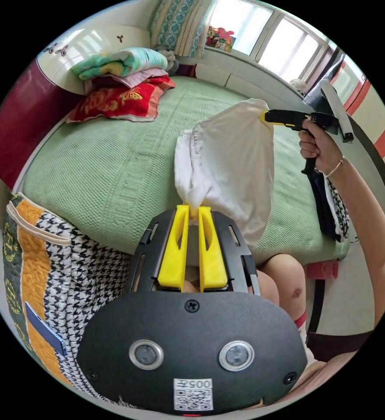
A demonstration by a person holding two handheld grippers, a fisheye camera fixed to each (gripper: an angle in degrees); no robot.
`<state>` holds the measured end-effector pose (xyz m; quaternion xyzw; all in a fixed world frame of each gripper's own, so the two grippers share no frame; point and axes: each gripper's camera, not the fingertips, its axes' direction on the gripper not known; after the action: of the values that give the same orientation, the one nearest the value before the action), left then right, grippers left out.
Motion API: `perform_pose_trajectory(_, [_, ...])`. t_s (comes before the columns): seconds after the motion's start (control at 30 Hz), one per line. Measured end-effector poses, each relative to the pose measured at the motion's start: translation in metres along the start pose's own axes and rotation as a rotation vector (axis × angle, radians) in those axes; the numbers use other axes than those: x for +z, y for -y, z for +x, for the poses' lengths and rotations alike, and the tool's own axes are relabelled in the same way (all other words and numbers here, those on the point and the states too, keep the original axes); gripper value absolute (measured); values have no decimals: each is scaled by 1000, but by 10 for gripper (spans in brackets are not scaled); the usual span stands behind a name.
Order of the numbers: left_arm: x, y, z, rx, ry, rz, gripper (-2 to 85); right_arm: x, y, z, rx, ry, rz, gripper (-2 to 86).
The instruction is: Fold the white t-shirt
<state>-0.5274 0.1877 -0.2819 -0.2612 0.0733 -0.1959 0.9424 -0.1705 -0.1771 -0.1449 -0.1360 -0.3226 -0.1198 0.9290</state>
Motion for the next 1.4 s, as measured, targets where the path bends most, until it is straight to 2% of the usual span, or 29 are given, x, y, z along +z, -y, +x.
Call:
perform_pose_trajectory(0.17, [-15, 30, -21, -11, 67, 43, 51, -7, 51, -33, -10, 4, 55, -9])
perform_pose_trajectory(0.3, [35, 68, -51, -39, 122, -41, 53, 8, 74, -39, 49, -10, 52, 11])
perform_pose_trajectory(0.4, [95, 75, -68, -60, 227, -186, 54, 29, 57, -46, 34, 82, -52, 69])
perform_pose_trajectory(0.53, [102, 66, -73, -85, 149, -149, 55, 63, -23, -78, -121, 133, -257, 101])
perform_pose_trajectory(0.67, [105, 67, -63, -40, 171, -175, 57, 98, -86, -100, -87, 147, -450, 108])
perform_pose_trajectory(0.9, [114, 51, -52, -56, 184, -237, 55, 76, -102, -110, -52, 81, -367, 13])
perform_pose_trajectory(1.07, [111, 32, -34, -60, 330, -288, 12, 65, -122, -92, -28, 135, -392, 36])
perform_pose_trajectory(1.2, [91, 12, 1, -28, 300, -250, -3, 22, -144, -68, -14, 183, -305, 60])
perform_pose_trajectory(1.4, [86, 7, 111, 120, 192, -157, -6, -46, -197, -12, 26, 56, -235, 67])
